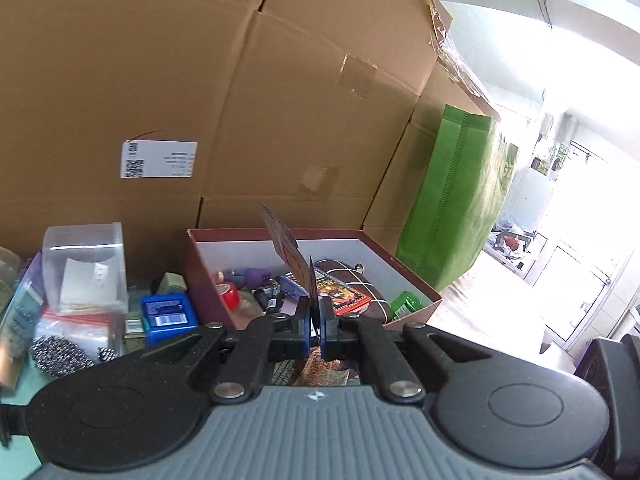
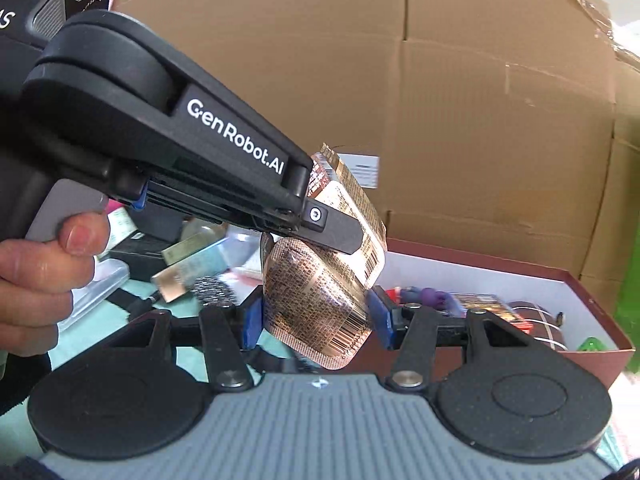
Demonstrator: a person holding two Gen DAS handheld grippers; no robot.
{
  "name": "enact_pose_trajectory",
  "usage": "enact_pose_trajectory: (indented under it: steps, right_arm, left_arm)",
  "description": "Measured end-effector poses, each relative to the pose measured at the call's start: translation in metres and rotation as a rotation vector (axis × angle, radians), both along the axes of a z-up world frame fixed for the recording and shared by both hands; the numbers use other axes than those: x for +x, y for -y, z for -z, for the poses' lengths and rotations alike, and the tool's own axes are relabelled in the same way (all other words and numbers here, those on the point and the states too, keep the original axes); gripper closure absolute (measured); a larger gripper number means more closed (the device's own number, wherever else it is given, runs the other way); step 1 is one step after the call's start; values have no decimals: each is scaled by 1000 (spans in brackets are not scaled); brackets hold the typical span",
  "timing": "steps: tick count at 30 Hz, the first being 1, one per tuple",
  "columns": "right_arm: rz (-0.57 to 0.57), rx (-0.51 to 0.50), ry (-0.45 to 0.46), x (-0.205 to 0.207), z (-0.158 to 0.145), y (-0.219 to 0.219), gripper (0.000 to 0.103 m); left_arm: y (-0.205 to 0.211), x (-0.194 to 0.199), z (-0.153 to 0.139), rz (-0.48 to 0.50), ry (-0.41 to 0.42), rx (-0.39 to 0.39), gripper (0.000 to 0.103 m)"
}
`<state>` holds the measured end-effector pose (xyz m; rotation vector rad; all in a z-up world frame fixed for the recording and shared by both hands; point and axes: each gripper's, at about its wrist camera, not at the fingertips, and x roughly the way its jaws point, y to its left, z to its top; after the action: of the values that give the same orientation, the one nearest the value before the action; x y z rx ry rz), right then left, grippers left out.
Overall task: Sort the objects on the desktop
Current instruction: 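Carry the blister packs in the left gripper over the brown box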
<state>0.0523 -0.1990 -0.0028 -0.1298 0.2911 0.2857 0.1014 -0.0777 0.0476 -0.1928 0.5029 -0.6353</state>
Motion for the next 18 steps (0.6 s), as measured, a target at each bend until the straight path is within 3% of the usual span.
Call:
enact_pose_trajectory:
  steps: [18]
  right_arm:
    - [85, -70, -9, 61, 11, 32, 50]
  left_arm:
    - [34, 70, 10, 32, -68, -36, 101]
